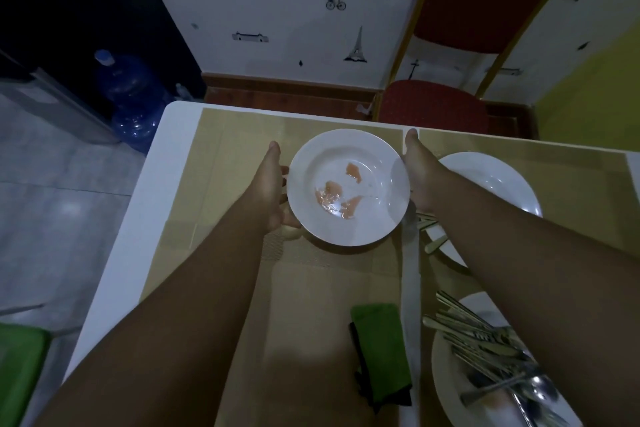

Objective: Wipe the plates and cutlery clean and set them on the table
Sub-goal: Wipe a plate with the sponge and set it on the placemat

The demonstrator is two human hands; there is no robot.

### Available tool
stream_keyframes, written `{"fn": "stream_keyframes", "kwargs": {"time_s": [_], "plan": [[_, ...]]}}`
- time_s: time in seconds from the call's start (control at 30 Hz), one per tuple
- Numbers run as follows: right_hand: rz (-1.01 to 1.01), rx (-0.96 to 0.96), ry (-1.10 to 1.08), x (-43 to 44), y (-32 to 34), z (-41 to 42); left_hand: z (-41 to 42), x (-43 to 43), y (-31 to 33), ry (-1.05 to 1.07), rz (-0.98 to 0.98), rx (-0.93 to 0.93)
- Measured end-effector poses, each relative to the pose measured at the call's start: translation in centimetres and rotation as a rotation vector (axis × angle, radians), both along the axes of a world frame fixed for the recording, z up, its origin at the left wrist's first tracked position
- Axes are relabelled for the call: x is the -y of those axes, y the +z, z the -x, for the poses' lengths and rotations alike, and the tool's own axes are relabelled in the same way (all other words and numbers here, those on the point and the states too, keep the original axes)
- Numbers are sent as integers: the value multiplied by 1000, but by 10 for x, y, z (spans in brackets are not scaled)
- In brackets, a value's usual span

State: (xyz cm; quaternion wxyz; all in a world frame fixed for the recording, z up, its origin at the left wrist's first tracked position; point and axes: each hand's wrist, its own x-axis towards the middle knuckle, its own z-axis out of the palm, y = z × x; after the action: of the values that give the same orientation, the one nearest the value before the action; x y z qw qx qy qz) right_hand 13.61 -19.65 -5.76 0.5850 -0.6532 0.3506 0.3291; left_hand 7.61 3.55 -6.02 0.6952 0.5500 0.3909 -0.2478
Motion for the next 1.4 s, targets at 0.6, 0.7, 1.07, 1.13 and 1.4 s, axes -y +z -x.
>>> {"fn": "stream_keyframes", "kwargs": {"time_s": [0.6,0.7,1.07,1.13,1.4], "plan": [[222,464,345,2,38,128,186,9,17,216,-184,160],[139,522,310,0,37,162,215,5,14,242,-142,164],[432,594,324,-19,-15,277,259,-47,-4,324,-180,232],[657,566,648,-18,-34,299,260,-55,-11,356,-177,220],[934,556,951,-24,-45,315,264,-51,-18,404,-107,231]]}}
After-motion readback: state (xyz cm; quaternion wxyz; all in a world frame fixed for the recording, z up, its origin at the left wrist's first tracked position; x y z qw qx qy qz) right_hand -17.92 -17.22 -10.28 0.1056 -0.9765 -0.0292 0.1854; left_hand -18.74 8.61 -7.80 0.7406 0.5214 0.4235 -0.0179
